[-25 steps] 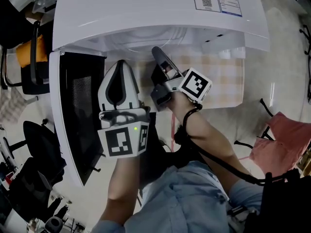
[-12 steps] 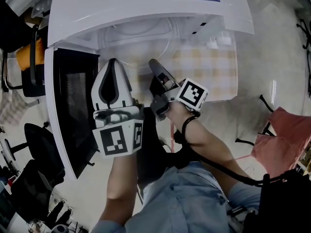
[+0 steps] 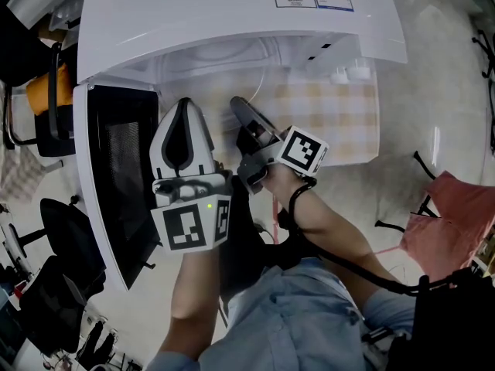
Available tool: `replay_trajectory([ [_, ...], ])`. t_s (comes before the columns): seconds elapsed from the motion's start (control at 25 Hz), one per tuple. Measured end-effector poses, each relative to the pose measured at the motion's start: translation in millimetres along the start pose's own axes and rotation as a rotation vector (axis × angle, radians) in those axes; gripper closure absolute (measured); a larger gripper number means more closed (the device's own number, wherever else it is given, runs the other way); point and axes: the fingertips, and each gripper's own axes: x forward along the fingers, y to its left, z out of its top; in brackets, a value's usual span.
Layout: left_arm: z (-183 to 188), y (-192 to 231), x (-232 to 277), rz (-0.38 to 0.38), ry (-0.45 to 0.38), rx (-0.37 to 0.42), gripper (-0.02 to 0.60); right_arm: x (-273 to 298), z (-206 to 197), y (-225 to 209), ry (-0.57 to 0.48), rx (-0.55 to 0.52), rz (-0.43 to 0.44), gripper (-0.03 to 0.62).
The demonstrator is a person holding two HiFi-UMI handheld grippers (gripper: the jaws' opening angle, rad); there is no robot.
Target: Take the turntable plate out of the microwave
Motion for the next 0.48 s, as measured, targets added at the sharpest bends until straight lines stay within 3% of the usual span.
replay_trajectory([
  [0.48, -1, 19, 12, -0.003, 0.030, -0.009, 0.575, 42, 3, 4, 0.009, 0.008, 0.014, 0.454],
])
